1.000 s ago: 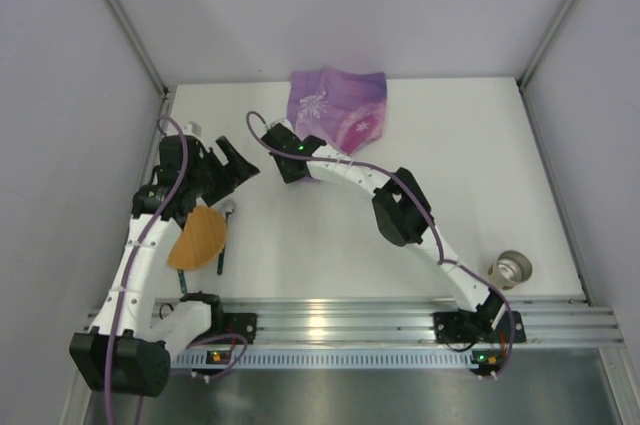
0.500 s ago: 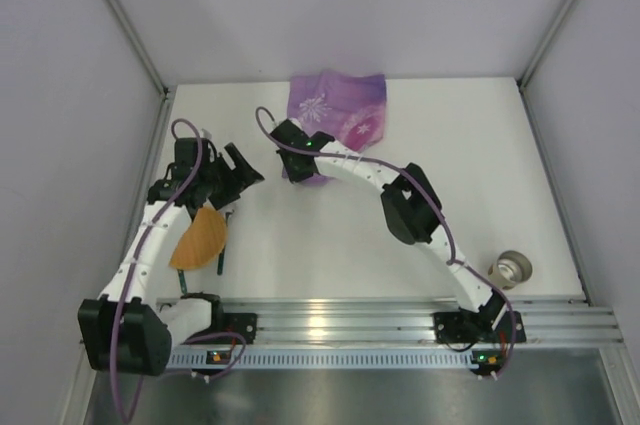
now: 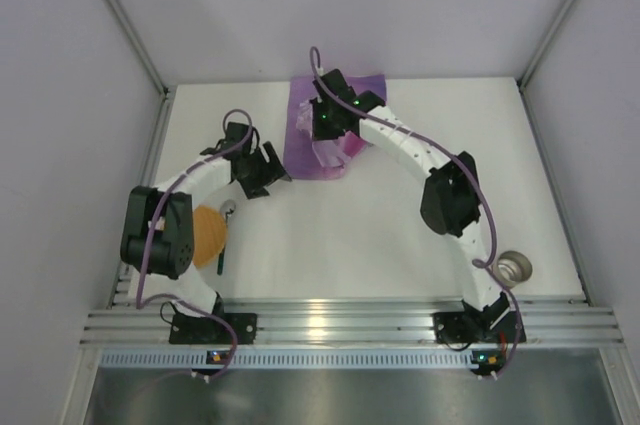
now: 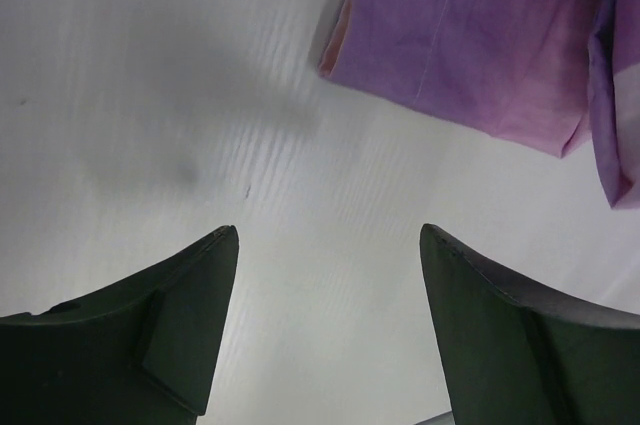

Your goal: Set the dinner table for one person

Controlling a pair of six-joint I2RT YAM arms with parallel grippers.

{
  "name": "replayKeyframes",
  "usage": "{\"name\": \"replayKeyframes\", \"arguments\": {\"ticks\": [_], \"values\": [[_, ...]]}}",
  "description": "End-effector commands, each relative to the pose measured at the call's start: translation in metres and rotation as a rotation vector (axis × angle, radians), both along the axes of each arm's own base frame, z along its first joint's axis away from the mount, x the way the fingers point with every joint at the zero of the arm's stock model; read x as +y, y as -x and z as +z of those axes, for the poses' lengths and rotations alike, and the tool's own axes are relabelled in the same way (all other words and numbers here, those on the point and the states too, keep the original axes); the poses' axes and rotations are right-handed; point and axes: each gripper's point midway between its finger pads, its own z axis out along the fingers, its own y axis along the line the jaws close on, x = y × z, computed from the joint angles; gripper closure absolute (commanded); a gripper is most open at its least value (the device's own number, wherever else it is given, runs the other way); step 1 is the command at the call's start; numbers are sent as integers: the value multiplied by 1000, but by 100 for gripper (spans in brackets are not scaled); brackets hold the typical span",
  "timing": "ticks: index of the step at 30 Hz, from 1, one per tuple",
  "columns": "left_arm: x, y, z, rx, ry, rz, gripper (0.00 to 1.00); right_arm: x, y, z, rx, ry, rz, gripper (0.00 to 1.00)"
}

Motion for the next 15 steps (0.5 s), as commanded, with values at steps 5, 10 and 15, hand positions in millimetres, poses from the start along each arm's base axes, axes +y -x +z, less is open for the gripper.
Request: {"name": "replayKeyframes", "arguments": {"ticks": [5, 10, 15], "values": [[-33, -66, -4, -80, -30, -26, 23, -37, 0, 32, 30, -69, -15, 100], [-40, -81, -24, -43, -110, -27, 24, -71, -13, 24, 60, -66, -63, 100], [-45, -92, -52, 12, -121, -40, 45, -87, -22, 17, 82, -72, -84, 100]]}}
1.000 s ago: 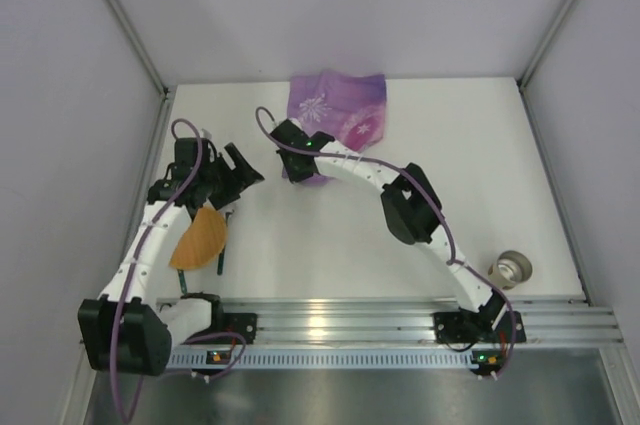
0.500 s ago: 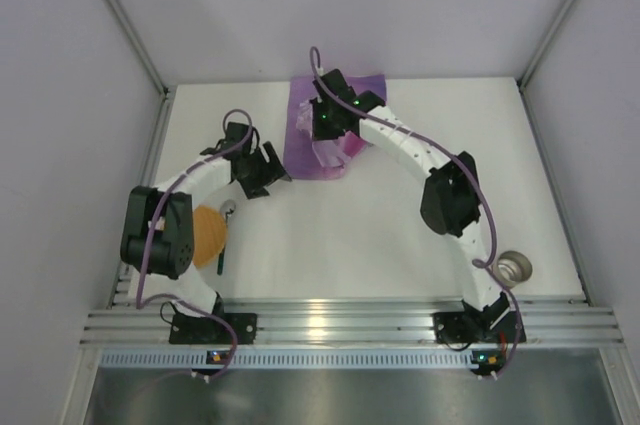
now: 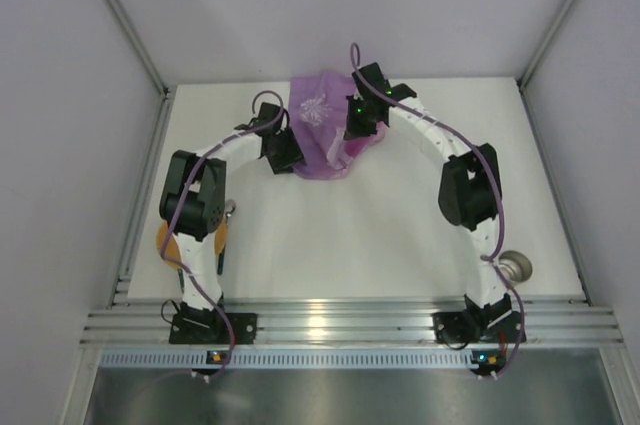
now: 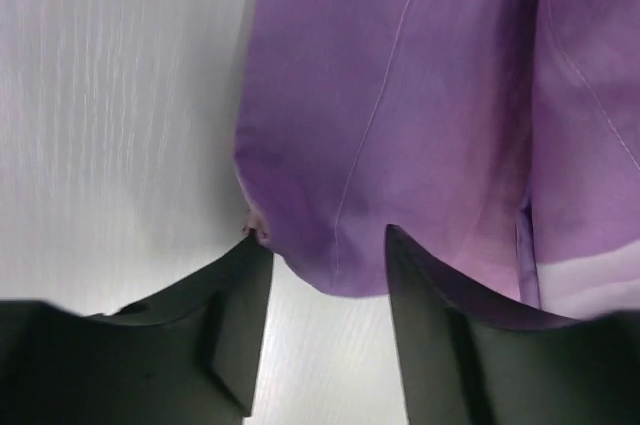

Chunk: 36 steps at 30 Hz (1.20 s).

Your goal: Set the dinner table for one person

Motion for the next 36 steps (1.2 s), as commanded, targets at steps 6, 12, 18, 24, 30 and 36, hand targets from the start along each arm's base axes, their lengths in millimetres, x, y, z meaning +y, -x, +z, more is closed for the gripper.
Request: {"name": "replayKeyframes", "arguments": {"ticks": [6, 12, 18, 24, 30, 36], "values": [[6, -18, -36, 65, -60, 10, 75, -14, -10, 40, -49, -73, -13, 100], [20, -26, -27, 69, -64, 30, 100, -55, -33, 42, -29, -114, -118, 100], [73, -21, 12, 47, -125, 127, 100, -190, -32, 41, 3, -69, -460, 100], [113, 3, 51, 10, -167, 214, 100, -279, 35, 39, 16, 24, -756, 100], [128, 37, 62, 13, -213, 246, 100, -289, 92, 1, 143, 64, -848, 100], [143, 80, 56, 79, -279, 280, 100, -289, 130, -14, 219, 87, -864, 100]]}}
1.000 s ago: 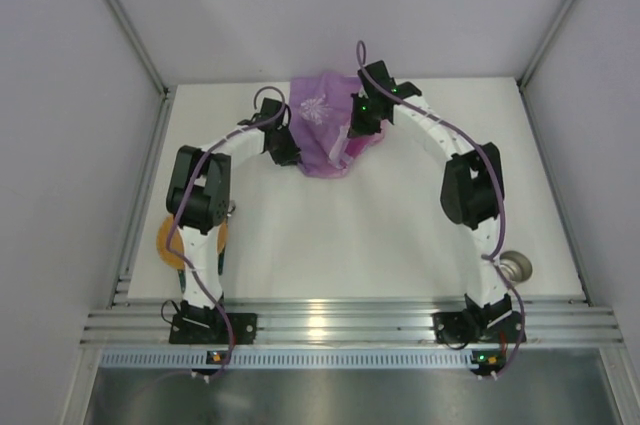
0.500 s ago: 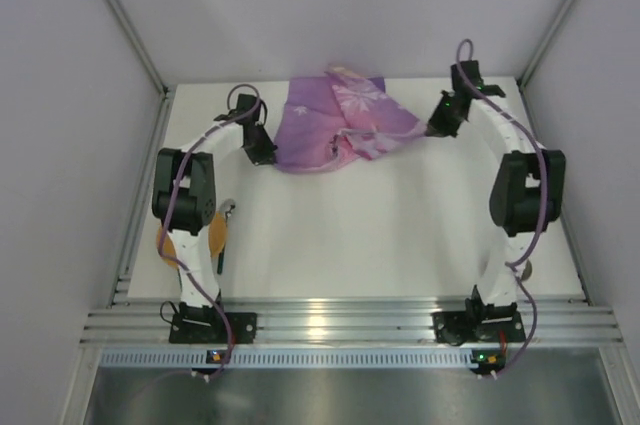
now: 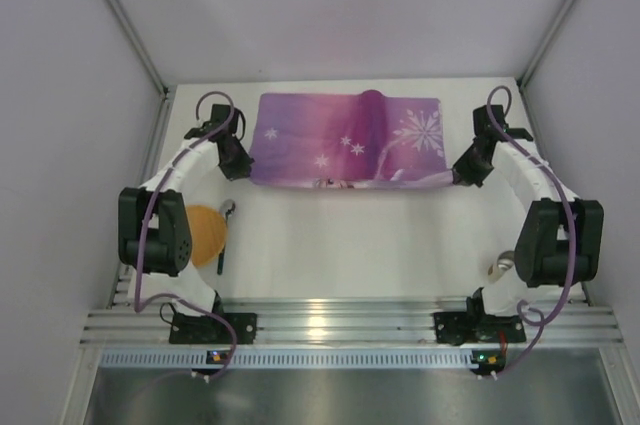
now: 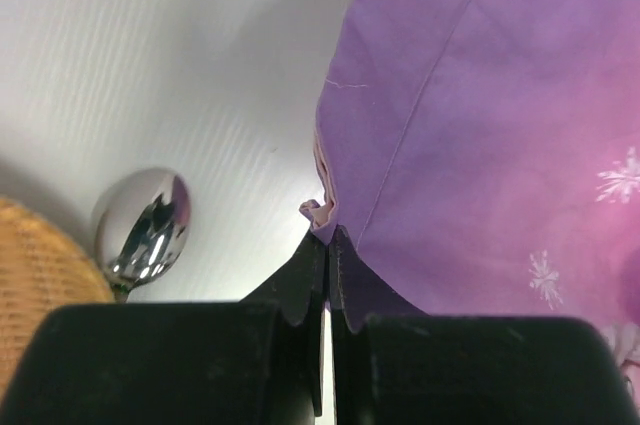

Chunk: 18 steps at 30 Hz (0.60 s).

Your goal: Set the dinner table for one person

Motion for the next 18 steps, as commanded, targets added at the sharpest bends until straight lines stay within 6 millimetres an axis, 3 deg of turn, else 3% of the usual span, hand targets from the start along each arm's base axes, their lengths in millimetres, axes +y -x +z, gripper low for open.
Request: {"name": "replayKeyframes", "arguments": {"ticks": [1, 5, 7, 11, 13, 14, 16, 18], "values": [[22, 39, 2, 61, -85, 53, 100, -5, 23, 8, 10, 14, -48, 100], [37, 73, 1, 77, -139, 95, 100, -11, 51, 7, 21, 36, -93, 100], [36, 82, 5, 61, -126, 90, 100, -13, 59, 3, 31, 46, -99, 100], [27, 104, -9, 101, -67, 69, 97, -12, 71, -2, 84, 49, -76, 100], [21, 105, -8, 81, -38, 46, 85, -9, 76, -2, 96, 36, -48, 100], [21, 107, -9, 79, -38, 42, 65, -7, 79, -2, 99, 28, -35, 100], [22, 109, -1, 72, -45, 36, 48, -9, 90, 2, 99, 41, -21, 97], [23, 109, 13, 53, -48, 36, 14, -13, 98, 5, 91, 68, -22, 72]]}}
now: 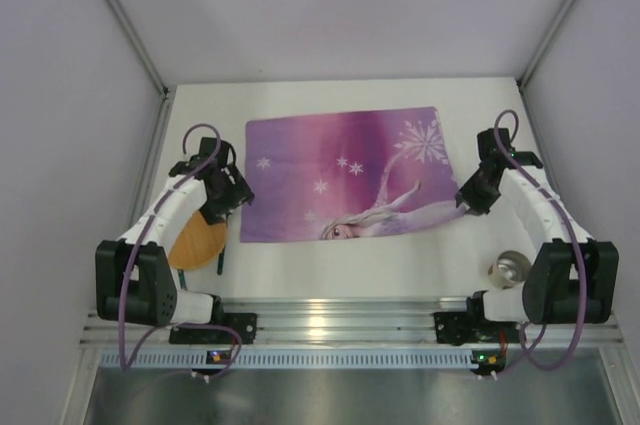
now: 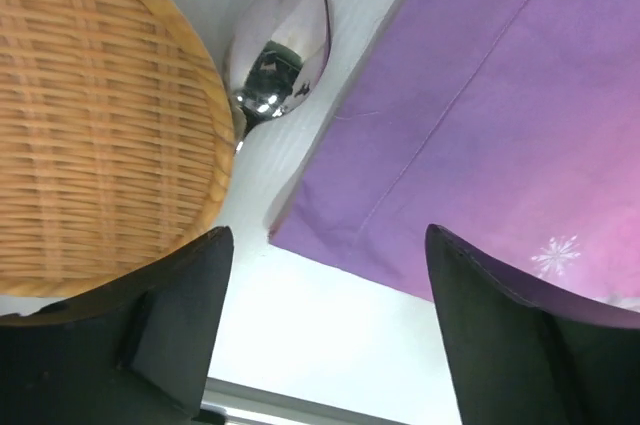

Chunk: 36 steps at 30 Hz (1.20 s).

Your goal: Set the dinner table for one person

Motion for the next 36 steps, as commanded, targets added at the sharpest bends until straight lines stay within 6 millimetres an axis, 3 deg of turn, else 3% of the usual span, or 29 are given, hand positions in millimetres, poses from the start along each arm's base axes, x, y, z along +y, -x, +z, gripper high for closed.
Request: {"name": "replayKeyframes", "arguments": {"ticks": [1, 2, 3, 6, 10, 11, 12, 15, 16, 17, 18, 19, 21, 23, 25, 28, 32, 35, 36], "values": [[4, -4, 37, -97, -6, 8, 12, -12, 21, 16, -14, 67, 13, 62], [3, -10, 49, -133, -1, 5, 11, -12, 22, 24, -46, 65, 14, 38], [3, -13, 57, -160, -1, 7, 10, -10, 21, 29, -65, 58, 16, 32], [3, -26, 82, -239, 2, 6, 9, 1, 3, 56, -178, 10, 33, 24], [-2, -49, 87, -252, 5, -35, 14, 24, -36, 96, -348, -61, 112, 15], [-2, -54, 93, -257, -3, -36, 15, 30, -52, 106, -410, -69, 137, 4], [2, -56, 95, -253, -22, -20, 15, 47, -61, 118, -450, -141, 196, 0], [15, -56, 96, -222, -90, 3, 14, 82, -85, 133, -497, -206, 339, 0], [19, -55, 96, -219, -109, 6, 14, 92, -91, 124, -469, -206, 385, 0], [24, -51, 91, -201, -131, 9, 14, 112, -93, 131, -479, -218, 447, 0], [32, -47, 85, -180, -163, 9, 16, 135, -92, 120, -441, -236, 518, 0], [36, -45, 84, -171, -185, 9, 18, 137, -95, 117, -428, -242, 526, 0], [49, -35, 70, -100, -239, 15, 21, 172, -88, 111, -400, -274, 615, 0], [71, -28, 62, -50, -294, 60, 22, 200, -81, 91, -339, -300, 684, 0], [82, -24, 53, -12, -295, 88, 22, 217, -75, 81, -300, -332, 729, 0], [115, -14, 36, 18, -209, 204, 21, 231, -70, 62, -227, -368, 774, 0], [167, 11, 17, 49, -101, 400, 19, 231, -68, 57, -194, -362, 822, 0], [181, 24, 8, 17, 17, 511, 16, 231, -62, 47, -149, -369, 843, 0], [171, 18, 7, -30, 114, 515, 16, 231, -60, 45, -134, -375, 845, 0]]}}
